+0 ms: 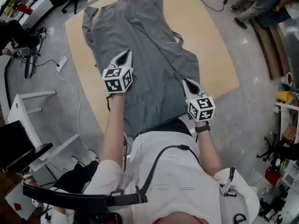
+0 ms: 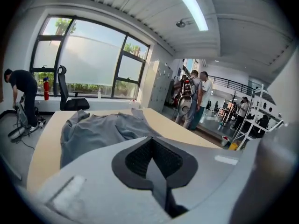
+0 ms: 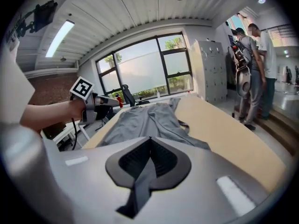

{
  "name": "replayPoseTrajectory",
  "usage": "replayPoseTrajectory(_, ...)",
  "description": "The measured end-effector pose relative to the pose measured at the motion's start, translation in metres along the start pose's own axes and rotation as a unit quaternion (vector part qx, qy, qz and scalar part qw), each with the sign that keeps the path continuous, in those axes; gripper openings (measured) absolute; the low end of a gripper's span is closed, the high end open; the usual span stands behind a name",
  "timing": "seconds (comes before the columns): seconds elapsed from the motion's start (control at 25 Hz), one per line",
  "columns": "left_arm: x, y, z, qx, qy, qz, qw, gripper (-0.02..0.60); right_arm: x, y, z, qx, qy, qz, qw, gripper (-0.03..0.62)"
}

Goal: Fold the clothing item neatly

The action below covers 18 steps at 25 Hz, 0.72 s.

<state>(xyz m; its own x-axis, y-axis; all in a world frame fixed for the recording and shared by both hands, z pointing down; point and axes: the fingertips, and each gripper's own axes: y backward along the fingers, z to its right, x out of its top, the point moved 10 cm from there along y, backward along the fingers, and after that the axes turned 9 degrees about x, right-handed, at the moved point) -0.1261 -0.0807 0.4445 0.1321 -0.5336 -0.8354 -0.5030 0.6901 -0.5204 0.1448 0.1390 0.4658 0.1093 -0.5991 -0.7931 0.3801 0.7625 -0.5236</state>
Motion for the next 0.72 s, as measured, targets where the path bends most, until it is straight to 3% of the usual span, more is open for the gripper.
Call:
replayPoseTrajectory(0.08, 0.000, -0.032, -0.010, -0.004, -0.001, -0.028, 0.9996, 0.003, -0.013, -0.008, 0.018, -0.028, -0.016, -0.030, 0.999, 0.020)
replayPoseTrajectory(0.16, 0.000, -0.063, -0.020, -0.007, 0.004, -0.054, 0.9985, 0.003, -0.027, -0.024, 0.031, -0.043, -0.031, -0.066, 0.996, 0.128)
replayPoseTrajectory(0.28, -0.003, -0.113, -0.035, -0.001, 0.018, -0.088, 0.9960, 0.102, -0.047, -0.051, 0.046, -0.056, -0.041, -0.094, 0.993, 0.145)
replayPoseTrajectory(0.44, -0.004, -0.177, -0.051, 0.014, 0.026, -0.110, 0.9935, 0.133, -0.073, -0.081, 0.056, -0.076, -0.044, -0.133, 0.987, 0.232)
replayPoseTrajectory(0.56, -0.006, -0.221, -0.065, 0.009, 0.038, -0.125, 0.9914, 0.132, -0.088, -0.093, 0.051, -0.092, -0.047, -0.153, 0.983, 0.232)
replayPoseTrajectory(0.72, 0.000, -0.274, -0.088, 0.021, 0.095, -0.138, 0.9857, 0.133, -0.099, -0.099, 0.042, -0.095, -0.056, -0.164, 0.980, 0.195)
